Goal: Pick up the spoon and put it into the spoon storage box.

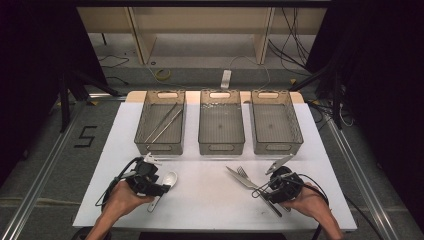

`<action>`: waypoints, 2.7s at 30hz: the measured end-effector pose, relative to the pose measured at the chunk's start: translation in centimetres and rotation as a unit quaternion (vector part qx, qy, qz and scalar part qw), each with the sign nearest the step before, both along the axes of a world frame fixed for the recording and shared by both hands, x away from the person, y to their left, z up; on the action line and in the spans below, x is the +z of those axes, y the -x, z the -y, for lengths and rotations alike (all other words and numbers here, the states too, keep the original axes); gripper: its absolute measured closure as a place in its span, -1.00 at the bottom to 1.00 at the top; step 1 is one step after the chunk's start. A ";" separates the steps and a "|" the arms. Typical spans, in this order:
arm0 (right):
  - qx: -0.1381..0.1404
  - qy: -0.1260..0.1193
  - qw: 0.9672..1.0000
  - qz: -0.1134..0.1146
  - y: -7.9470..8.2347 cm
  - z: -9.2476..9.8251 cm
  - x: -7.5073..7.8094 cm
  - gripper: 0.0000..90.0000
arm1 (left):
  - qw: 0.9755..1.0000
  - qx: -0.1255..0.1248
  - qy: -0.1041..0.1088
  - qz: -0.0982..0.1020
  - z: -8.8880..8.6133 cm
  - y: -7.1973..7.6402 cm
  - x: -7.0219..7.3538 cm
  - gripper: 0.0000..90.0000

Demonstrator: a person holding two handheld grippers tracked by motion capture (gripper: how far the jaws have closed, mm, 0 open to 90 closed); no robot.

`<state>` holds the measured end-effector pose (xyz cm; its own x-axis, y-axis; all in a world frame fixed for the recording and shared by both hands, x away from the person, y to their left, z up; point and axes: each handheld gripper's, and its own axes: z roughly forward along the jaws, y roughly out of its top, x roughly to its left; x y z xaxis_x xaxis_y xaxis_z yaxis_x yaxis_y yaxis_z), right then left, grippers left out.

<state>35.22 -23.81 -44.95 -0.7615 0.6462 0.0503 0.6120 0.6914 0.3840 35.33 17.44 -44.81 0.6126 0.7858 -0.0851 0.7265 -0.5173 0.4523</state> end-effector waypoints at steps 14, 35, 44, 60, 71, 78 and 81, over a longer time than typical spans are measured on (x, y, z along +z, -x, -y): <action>-0.006 -0.009 1.000 0.004 0.0 -0.1 0.1 -0.06 | 0.997 -0.006 -0.054 -0.052 0.7 -0.1 -1.6 0.59; -0.009 -0.015 1.000 0.010 0.0 0.1 0.2 -0.17 | 1.000 -0.018 0.006 -0.013 -0.1 -0.1 0.3 0.89; -0.011 -0.019 1.000 0.012 0.1 0.0 0.3 -0.22 | 0.999 -0.033 0.000 -0.018 0.3 -0.2 0.1 0.89; -0.014 -0.031 0.999 0.022 0.2 0.2 0.5 -0.29 | 0.995 -0.026 0.094 0.032 0.9 -1.4 2.7 0.89; -0.020 -0.055 0.997 0.045 0.5 0.2 0.9 -0.34 | 0.987 -0.011 0.146 0.072 1.8 -4.0 5.4 0.89; -0.021 -0.059 0.996 0.058 0.6 0.2 0.9 -0.36 | 0.984 -0.011 0.156 0.085 2.6 -5.3 6.5 0.89; -0.024 -0.065 0.996 0.061 0.7 0.1 1.0 -0.36 | 0.983 -0.010 0.158 0.090 2.9 -5.7 6.7 0.89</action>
<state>34.55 -23.96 -43.99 -0.7350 0.6765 0.0460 0.5872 0.6011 0.5421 40.99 14.51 -38.11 0.6553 0.7252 -0.2110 0.6107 -0.3443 0.7131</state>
